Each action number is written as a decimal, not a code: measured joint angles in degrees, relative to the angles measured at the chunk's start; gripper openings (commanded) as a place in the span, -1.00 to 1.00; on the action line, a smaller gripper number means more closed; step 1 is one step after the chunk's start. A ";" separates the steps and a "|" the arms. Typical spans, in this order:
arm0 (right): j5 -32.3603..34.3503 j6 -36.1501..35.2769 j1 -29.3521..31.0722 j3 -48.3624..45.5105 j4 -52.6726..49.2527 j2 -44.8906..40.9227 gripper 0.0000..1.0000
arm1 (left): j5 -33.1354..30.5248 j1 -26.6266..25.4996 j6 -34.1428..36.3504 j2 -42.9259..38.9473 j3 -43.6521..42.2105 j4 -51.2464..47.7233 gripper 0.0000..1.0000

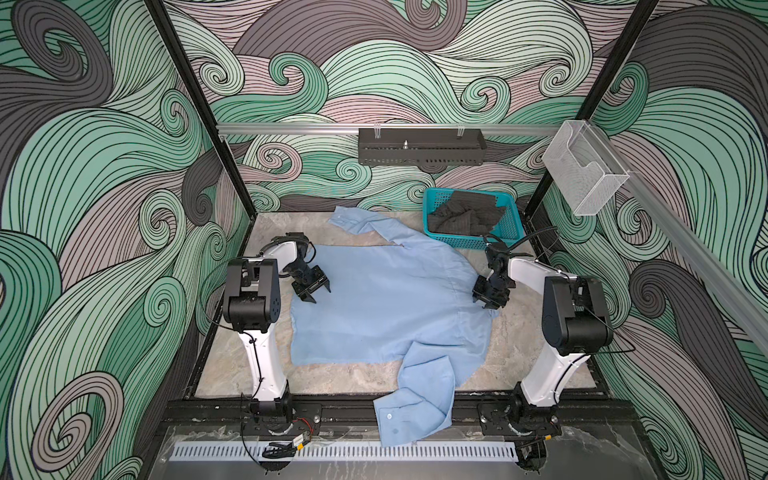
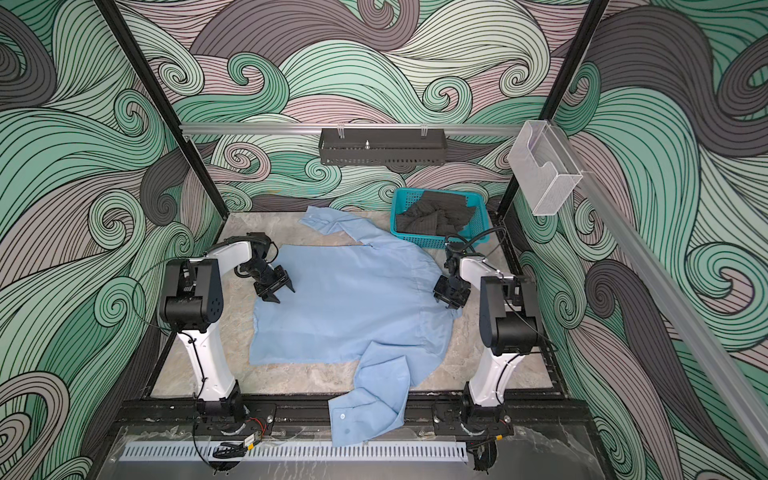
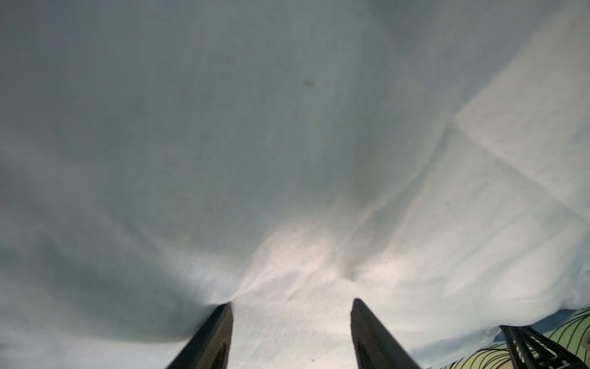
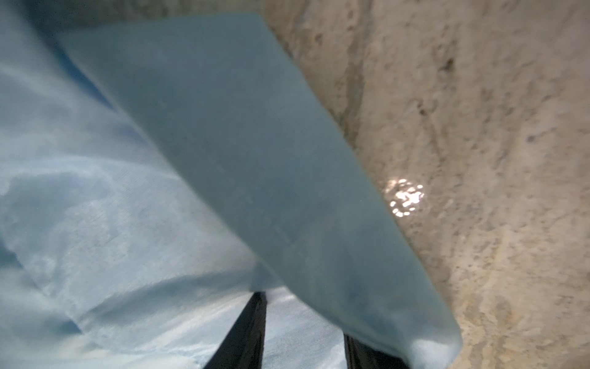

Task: Fold and stack the long sleeve shirts

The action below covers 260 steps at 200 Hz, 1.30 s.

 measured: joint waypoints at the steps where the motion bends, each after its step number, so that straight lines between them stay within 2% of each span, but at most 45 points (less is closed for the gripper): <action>1: 0.00 -0.02 -0.02 0.02 -0.02 -0.02 -0.16 | 0.00 -0.07 0.00 0.09 0.17 -0.09 0.24; 28: 0.44 -0.76 -0.72 0.02 -0.63 -0.17 -0.04 | 0.39 -0.68 -0.17 0.94 1.90 -0.20 0.26; 49: 0.31 -2.01 -0.81 0.02 -1.68 -1.07 0.23 | 0.17 -0.70 -0.24 -0.26 1.77 -0.22 0.33; 64: 0.46 -2.54 -0.28 0.07 -3.13 -3.43 0.38 | -0.37 -0.70 -0.31 -4.33 0.74 -0.24 0.38; 87: 1.33 -2.84 1.49 0.66 -5.66 -11.45 0.54 | -2.32 -0.68 -0.66 -18.14 -1.88 -0.79 0.42; 111: 2.03 -3.02 4.02 1.97 -7.65 -21.05 0.58 | -4.44 -0.70 -2.97 -36.37 -7.63 0.00 0.42; 141: 2.03 -2.34 6.60 1.62 -10.64 -30.12 0.61 | -5.86 -1.38 -10.38 -56.96 -23.41 -0.11 0.47; 174: 1.49 -0.57 10.58 -0.83 -13.92 -37.03 0.61 | -8.46 -5.09 -20.68 -69.40 -39.87 -2.12 0.61; 214: 0.90 1.95 16.37 -2.86 -17.09 -40.83 0.61 | -11.34 -8.39 -30.80 -76.28 -49.13 -4.46 0.63; 240: 0.79 3.28 18.56 -3.28 -17.84 -41.86 0.61 | -13.18 -9.53 -35.28 -75.03 -51.98 -3.04 0.62; 260: 0.74 3.76 19.10 -3.37 -17.97 -41.99 0.61 | -14.47 -9.99 -37.97 -72.35 -54.97 -0.07 0.49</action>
